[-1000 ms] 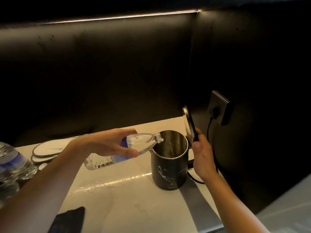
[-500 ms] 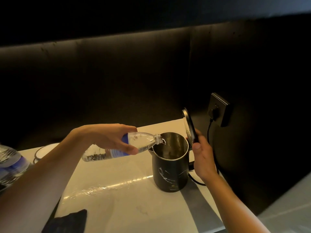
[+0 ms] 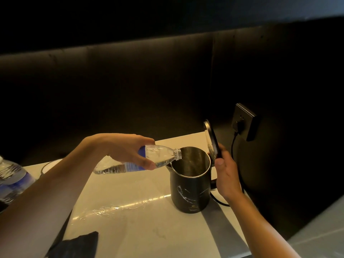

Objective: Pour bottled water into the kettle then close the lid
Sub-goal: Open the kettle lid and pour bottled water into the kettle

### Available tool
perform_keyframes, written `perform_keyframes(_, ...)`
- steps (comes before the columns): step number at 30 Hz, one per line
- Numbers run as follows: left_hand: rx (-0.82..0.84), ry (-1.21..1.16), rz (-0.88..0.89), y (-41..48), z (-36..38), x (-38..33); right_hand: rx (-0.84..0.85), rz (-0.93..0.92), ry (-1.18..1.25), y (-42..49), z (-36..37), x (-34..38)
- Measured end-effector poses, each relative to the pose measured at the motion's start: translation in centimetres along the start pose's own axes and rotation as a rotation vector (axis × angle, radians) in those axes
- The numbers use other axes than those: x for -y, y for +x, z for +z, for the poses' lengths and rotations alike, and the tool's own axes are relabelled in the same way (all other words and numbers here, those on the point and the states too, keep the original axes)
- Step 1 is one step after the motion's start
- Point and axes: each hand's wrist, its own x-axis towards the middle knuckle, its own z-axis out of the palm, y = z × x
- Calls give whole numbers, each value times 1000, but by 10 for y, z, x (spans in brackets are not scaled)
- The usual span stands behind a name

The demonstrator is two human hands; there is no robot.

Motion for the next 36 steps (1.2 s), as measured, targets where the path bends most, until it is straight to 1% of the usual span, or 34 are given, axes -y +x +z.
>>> perform_keyframes(13, 16, 10, -14, 0, 0, 0, -21, -6, -27, -2, 1, 4)
perform_keyframes(24, -18, 10, -11, 7, 12, 12, -35, 21, -32, -2, 3, 4)
perform_keyframes(32, -90, -135, 21, 7, 37, 23, -54, 14, -83, -3, 3, 8)
perform_keyframes(36, -160, -244, 89, 8, 53, 27, -48, 19, -62, -2, 3, 4)
